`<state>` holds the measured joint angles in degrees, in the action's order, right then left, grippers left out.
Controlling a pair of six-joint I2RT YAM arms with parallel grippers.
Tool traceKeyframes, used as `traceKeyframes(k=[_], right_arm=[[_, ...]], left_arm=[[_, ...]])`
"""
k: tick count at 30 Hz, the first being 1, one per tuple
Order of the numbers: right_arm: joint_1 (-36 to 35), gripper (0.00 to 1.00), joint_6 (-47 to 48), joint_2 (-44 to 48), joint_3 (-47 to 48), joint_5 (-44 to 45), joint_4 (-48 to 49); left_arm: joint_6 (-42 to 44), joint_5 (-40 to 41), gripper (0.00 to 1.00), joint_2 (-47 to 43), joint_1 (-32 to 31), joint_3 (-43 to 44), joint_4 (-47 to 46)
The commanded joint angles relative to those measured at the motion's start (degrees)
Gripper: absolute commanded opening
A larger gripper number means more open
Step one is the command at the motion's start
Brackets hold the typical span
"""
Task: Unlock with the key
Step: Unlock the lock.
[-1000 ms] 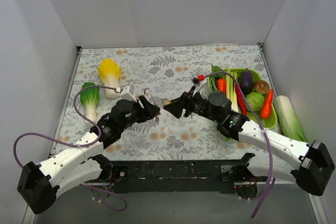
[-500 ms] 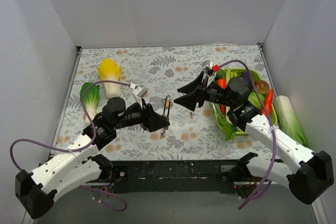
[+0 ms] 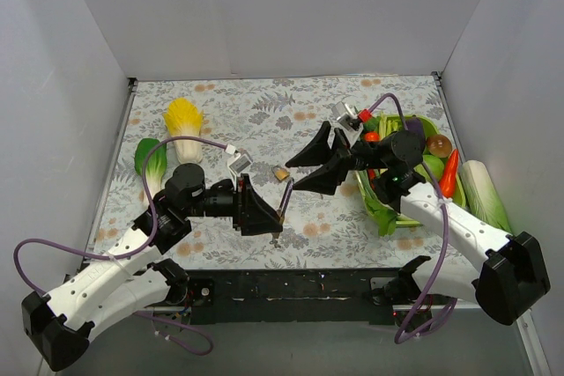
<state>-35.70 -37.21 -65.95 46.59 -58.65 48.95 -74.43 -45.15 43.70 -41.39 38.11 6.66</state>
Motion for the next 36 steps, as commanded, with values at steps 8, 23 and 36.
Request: traceKeyframes(k=[8, 23, 36], right_arm=[[-3.5, 0.66, 5.2, 0.7, 0.9, -3.9, -6.1], [-4.0, 0.28, 6.5, 1.3, 0.6, 0.4, -13.0], [-4.0, 0.09, 12.3, -1.3, 4.5, 5.3, -25.3]], left_arm=[[-2.5, -1.4, 0.0, -1.3, -0.1, 2.1, -8.7], [2.5, 10.9, 0.0, -2.7, -0.1, 2.8, -0.3], [10.1, 31.2, 0.0, -0.9, -0.1, 3.6, 8.4]])
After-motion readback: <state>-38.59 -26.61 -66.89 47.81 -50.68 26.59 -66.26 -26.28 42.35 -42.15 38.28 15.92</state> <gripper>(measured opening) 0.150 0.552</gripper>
